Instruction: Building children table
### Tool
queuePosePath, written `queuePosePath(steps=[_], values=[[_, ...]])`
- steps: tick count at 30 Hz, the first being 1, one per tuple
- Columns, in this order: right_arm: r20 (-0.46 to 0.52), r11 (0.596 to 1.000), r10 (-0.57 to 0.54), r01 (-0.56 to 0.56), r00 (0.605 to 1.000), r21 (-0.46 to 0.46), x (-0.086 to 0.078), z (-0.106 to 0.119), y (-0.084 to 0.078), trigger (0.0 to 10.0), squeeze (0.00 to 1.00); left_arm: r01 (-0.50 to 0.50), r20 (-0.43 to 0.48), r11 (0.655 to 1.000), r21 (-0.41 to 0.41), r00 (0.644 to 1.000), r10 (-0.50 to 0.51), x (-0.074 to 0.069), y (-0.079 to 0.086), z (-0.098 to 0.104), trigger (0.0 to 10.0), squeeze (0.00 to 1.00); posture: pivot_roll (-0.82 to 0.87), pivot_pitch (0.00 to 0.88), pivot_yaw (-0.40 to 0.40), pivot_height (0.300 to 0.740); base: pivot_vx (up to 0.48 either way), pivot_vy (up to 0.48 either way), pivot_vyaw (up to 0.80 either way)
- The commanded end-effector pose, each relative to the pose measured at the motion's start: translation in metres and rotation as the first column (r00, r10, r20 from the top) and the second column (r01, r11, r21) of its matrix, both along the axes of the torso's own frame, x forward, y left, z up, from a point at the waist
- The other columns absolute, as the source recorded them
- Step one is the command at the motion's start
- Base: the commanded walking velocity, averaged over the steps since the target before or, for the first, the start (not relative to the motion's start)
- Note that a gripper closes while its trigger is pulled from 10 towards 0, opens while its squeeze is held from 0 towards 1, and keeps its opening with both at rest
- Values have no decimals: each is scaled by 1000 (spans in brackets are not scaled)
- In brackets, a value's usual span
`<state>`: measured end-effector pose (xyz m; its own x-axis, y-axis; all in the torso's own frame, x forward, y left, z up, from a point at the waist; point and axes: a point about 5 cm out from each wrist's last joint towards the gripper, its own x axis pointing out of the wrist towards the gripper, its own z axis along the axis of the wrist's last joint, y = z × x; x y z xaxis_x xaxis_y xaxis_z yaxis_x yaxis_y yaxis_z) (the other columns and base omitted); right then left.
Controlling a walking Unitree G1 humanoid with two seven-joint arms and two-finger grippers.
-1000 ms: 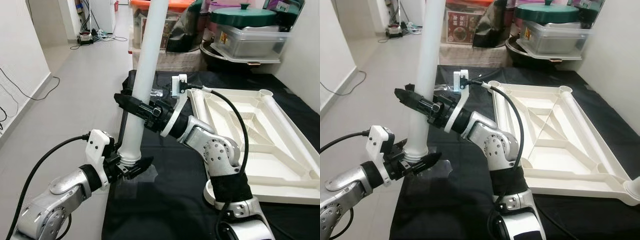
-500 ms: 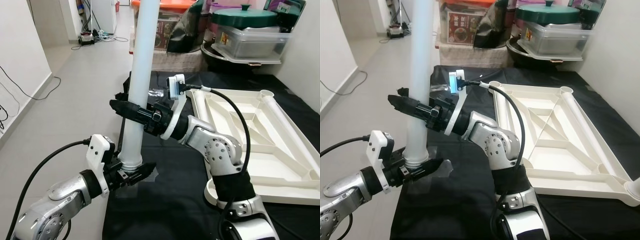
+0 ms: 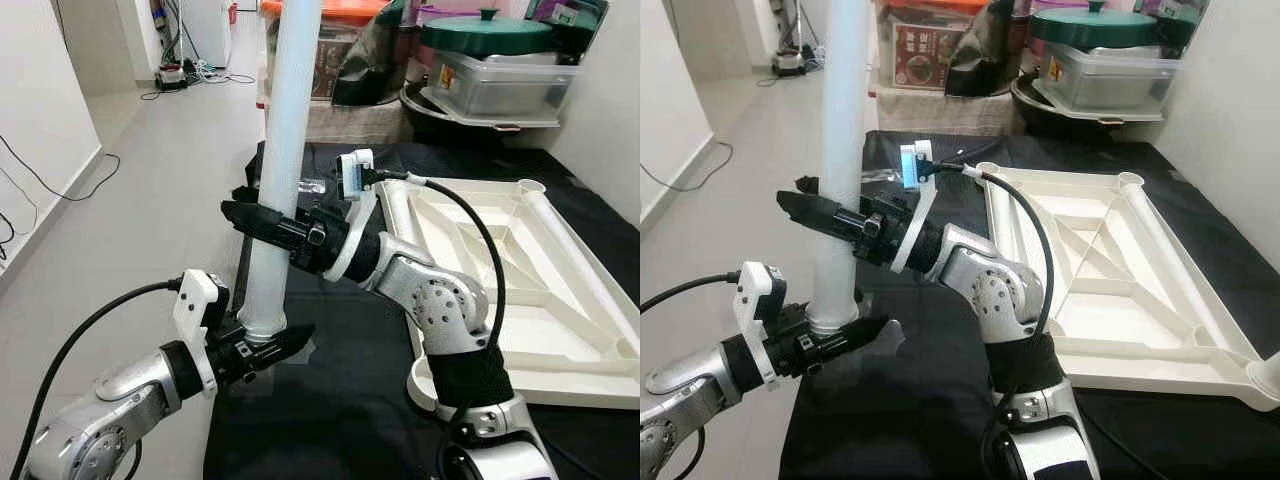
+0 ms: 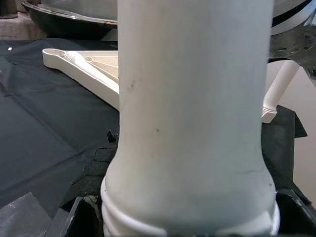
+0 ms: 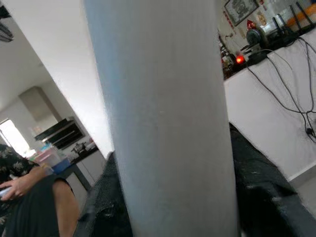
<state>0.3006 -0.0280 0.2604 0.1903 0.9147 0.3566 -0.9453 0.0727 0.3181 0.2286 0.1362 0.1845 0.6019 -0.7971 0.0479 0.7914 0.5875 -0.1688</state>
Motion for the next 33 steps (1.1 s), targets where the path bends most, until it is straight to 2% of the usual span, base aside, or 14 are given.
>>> queuePosePath(steps=[1,2,3,4,8,9,10,12,14,19,20,22,24,33], values=[[-15,999,-28,27,1000,-32,2,-5,5,10000,1000,23,17,1000,-6,1000,-23,-2,-5,4,0,0,51,0,-66,740,0,0,0],[-25,994,-92,90,995,-59,8,-6,6,10000,1000,9,21,1000,15,1000,-9,-1,-3,3,6275,0,49,0,-66,740,0,0,0],[-25,994,-92,90,995,-59,8,-6,6,10000,1000,9,21,1000,15,1000,-9,-1,-3,3,6275,0,49,0,-66,740,0,0,0],[-43,988,-141,138,989,-74,13,-7,6,10000,1000,-18,25,999,40,1000,17,1,-1,3,10000,0,50,0,-66,740,0,0,0],[-43,988,-141,138,989,-74,13,-7,6,10000,1000,-18,25,999,40,1000,17,1,-1,3,10000,0,50,0,-66,740,0,0,0],[-54,978,-192,187,980,-88,17,-8,5,10000,0,-54,33,996,74,998,51,5,2,1,10000,0,51,0,-66,740,0,0,0],[-54,978,-192,187,980,-88,17,-8,5,10000,0,-54,33,996,74,998,51,5,2,1,10000,0,51,0,-66,740,0,0,0],[-96,967,-250,243,963,-79,22,-7,5,10000,0,-168,66,966,196,985,158,18,8,-4,10000,0,49,0,-63,740,0,0,0],[-156,953,-303,297,940,-61,27,-7,4,10000,0,-305,159,872,382,952,263,33,15,-11,10000,0,48,0,-59,740,0,0,0],[-192,943,-331,327,924,-52,30,-6,2,10000,0,-358,215,801,479,933,288,37,19,-15,10000,0,48,0,-58,740,0,0,0],[-209,940,-340,339,917,-44,32,-5,1,10000,0,-399,244,752,524,917,317,40,24,-17,10000,0,47,0,-59,740,0,0,0],[-209,940,-340,339,917,-44,32,-5,1,10000,0,-399,244,752,524,917,317,40,24,-17,10000,0,47,0,-59,740,0,0,0],[-251,938,-341,347,906,-22,33,-5,3,10000,0,-467,273,703,537,884,379,47,29,-18,10000,0,50,0,-61,740,0,0,0],[-284,933,-352,358,892,-31,28,-15,12,9490,0,-477,284,712,515,879,383,50,17,-16,10000,0,51,0,-65,740,0,0,0]])
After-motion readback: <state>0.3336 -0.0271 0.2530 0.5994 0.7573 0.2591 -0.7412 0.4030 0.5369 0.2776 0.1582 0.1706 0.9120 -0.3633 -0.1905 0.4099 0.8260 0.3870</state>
